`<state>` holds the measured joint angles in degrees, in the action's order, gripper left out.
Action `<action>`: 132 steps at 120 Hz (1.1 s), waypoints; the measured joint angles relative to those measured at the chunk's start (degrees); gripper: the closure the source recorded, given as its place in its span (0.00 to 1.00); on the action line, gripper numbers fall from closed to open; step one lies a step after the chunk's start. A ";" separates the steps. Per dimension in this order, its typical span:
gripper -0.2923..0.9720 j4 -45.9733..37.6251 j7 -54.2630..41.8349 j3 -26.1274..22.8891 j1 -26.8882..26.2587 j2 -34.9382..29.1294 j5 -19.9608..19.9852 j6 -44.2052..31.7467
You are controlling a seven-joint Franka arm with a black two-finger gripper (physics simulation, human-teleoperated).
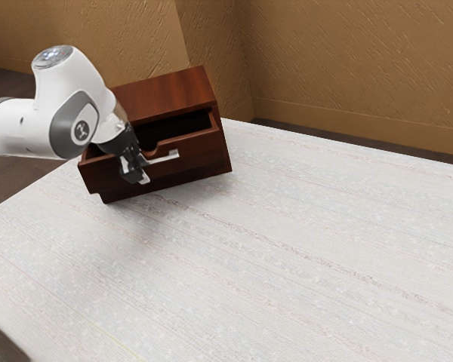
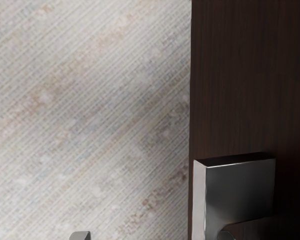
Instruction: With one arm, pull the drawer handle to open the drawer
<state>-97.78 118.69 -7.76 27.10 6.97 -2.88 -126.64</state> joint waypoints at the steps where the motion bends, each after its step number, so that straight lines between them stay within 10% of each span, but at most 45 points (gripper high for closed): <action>1: 0.57 -0.10 0.00 0.00 0.00 -0.07 0.00 0.00; 132: 0.57 -11.86 0.27 3.36 -5.18 -8.45 0.04 -4.22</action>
<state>-109.64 118.97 -4.40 21.92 -1.48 -2.84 -130.86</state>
